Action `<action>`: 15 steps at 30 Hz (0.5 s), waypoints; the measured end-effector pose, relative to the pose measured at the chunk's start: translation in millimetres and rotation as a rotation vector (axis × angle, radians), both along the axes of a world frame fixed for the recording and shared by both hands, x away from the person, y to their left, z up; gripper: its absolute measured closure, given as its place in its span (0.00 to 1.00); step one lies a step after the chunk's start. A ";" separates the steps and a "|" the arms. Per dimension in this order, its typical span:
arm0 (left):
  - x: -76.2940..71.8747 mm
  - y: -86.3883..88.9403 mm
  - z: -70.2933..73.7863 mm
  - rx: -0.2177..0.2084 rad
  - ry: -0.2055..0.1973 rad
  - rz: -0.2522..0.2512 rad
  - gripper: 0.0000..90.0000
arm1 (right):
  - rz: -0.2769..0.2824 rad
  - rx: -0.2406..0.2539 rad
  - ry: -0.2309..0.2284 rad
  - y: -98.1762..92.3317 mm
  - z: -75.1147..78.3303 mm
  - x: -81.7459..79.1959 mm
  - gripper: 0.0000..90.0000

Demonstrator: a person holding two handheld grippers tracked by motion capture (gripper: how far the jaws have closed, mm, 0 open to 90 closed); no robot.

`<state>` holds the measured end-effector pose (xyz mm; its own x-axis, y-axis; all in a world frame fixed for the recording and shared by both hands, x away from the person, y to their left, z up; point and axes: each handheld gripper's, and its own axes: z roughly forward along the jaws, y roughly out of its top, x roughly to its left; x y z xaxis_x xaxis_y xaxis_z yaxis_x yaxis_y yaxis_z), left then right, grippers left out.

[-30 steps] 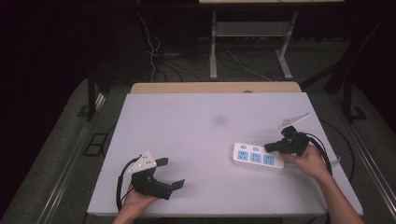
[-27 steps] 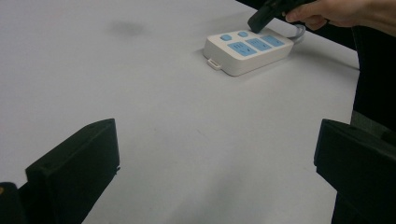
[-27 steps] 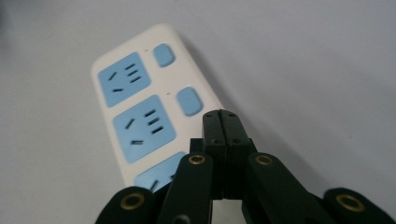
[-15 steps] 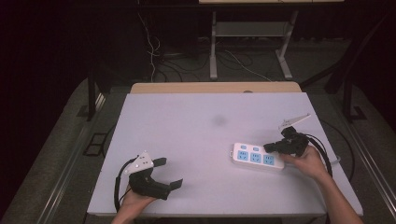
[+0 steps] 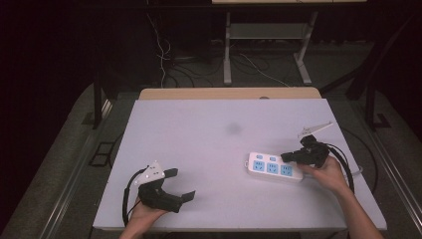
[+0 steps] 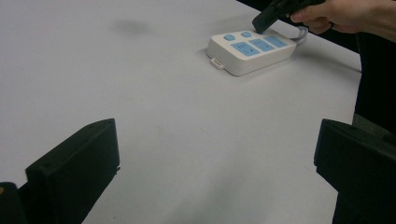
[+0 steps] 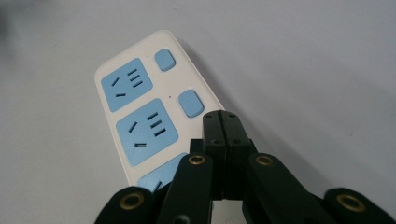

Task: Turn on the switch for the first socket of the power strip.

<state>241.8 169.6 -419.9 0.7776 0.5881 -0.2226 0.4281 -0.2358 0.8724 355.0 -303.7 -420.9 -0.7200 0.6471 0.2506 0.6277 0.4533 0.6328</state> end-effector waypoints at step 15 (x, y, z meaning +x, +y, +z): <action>-0.9 0.9 1.0 -0.009 -0.003 0.006 0.00 | -0.090 0.013 -0.021 -17.5 17.9 -13.7 1.00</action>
